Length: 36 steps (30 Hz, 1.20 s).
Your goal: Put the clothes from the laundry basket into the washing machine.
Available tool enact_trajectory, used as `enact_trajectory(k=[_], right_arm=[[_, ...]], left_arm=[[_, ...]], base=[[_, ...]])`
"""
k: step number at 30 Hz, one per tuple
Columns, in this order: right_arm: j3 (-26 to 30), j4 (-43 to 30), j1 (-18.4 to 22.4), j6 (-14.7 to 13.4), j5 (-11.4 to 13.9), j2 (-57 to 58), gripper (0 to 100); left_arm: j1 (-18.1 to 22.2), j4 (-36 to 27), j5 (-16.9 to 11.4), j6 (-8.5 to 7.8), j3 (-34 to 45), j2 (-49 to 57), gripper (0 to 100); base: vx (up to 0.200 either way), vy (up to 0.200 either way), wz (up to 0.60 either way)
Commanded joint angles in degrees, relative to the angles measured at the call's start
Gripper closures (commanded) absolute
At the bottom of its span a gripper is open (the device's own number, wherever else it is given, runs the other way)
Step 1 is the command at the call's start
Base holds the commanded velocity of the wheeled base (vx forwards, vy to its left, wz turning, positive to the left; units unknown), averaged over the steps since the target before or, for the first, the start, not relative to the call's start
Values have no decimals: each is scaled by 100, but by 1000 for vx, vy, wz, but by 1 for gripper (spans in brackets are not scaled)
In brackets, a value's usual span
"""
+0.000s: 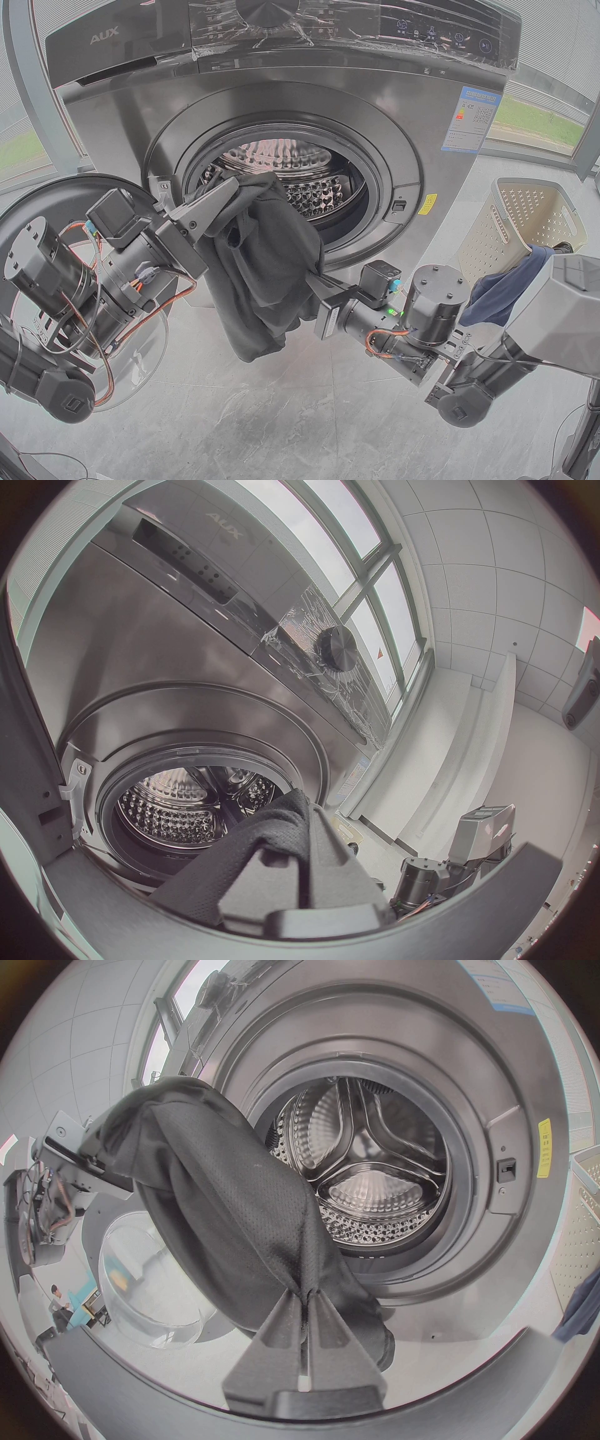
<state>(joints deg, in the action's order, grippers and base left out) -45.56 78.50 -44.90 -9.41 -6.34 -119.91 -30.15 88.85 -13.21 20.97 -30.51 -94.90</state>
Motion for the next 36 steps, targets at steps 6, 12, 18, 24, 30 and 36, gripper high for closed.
enact_trajectory(k=[6, 12, 18, 24, 30, 36], right_arm=[[1181, -36, -186, 1, -8, 1031, 100], [1154, -54, 7, 1, -16, 1347, 100], [1128, -71, 544, 106, -43, 1540, 100], [943, -142, 746, 115, -52, 1716, 100], [724, -142, 754, 106, -60, 1716, 100], [284, -142, 754, 106, -52, 1716, 100]], left_arm=[[18, 1, 12, 4, -16, -46, 100], [106, 1, 12, -5, -42, -63, 100], [123, 1, 12, -5, -69, -55, 100], [97, 1, -23, -14, -42, 33, 100], [44, 1, -102, 21, 133, 174, 100], [53, -157, -269, 39, 371, 183, 0]], base=[[0, 0, 0], [0, 0, 0], [0, 0, 0], [0, 0, 0], [0, 0, 0], [0, 0, 0]])
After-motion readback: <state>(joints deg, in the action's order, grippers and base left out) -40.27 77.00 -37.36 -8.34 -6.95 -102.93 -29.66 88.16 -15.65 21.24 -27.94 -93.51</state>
